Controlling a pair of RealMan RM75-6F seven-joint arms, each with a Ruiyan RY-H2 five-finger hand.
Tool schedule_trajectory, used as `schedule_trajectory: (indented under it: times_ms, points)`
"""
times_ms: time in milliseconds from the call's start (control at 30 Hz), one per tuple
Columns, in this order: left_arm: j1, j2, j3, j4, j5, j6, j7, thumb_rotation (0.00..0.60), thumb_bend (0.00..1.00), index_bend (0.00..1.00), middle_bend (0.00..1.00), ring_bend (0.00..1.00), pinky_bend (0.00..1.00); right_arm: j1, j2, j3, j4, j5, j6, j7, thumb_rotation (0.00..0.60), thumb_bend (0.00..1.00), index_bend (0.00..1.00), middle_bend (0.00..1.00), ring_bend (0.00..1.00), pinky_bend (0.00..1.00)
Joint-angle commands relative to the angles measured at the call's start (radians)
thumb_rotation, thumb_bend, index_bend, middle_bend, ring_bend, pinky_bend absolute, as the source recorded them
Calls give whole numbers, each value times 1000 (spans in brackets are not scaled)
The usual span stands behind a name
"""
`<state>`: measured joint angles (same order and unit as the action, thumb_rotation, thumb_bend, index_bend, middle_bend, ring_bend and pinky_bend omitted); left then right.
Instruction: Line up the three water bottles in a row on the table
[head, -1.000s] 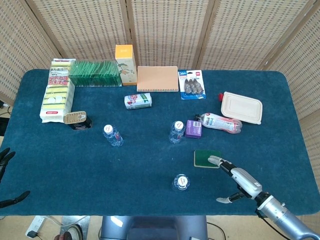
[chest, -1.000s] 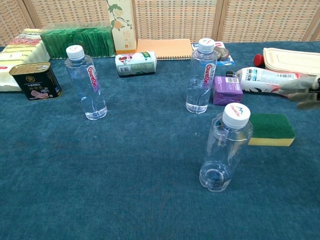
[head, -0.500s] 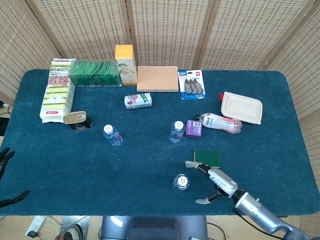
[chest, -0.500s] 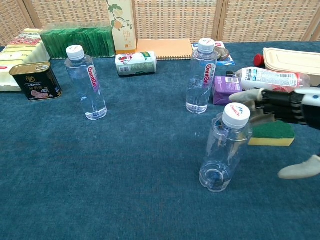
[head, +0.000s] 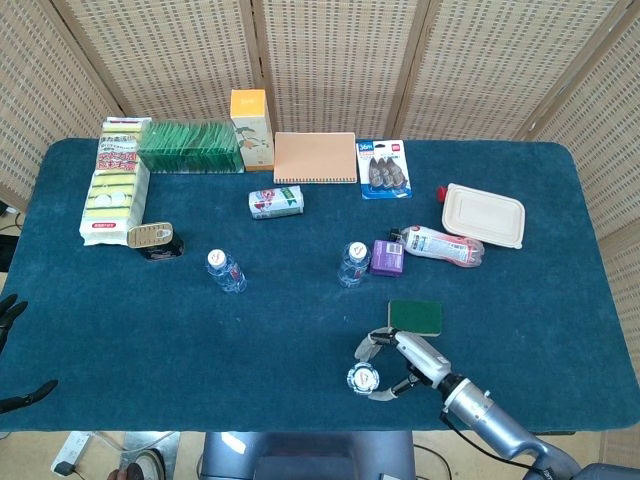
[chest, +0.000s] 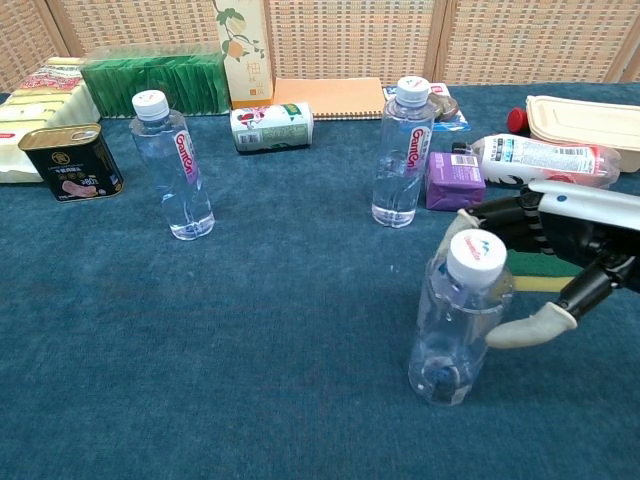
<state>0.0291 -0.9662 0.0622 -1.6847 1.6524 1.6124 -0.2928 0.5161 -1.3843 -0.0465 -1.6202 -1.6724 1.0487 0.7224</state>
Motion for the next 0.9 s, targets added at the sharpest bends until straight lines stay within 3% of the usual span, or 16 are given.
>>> schedule_trajectory:
  times_ms: [33, 233, 367, 500, 900]
  points:
    - [0, 1, 0, 1, 0, 1, -3, 600, 99, 0, 0, 0, 0, -8, -26, 6, -4, 20, 13, -35, 600, 138, 538, 623, 546, 332]
    - [-1, 3, 2, 2, 3, -2, -13, 600, 99, 0, 0, 0, 0, -9, -42, 12, -32, 26, 32, -77, 600, 175, 554, 639, 563, 403]
    - [-4, 6, 5, 2, 8, -8, -18, 600, 99, 0, 0, 0, 0, 10, -69, 47, -76, 32, 35, -157, 600, 179, 556, 639, 564, 410]
    - [-3, 6, 7, 4, 14, -5, -24, 600, 99, 0, 0, 0, 0, 58, -114, 106, -111, 95, -22, -242, 600, 180, 560, 640, 564, 410]
    - [-6, 12, 10, 20, 9, -12, -65, 600, 99, 0, 0, 0, 0, 206, -247, 296, -85, 411, -178, -514, 600, 189, 569, 640, 564, 410]
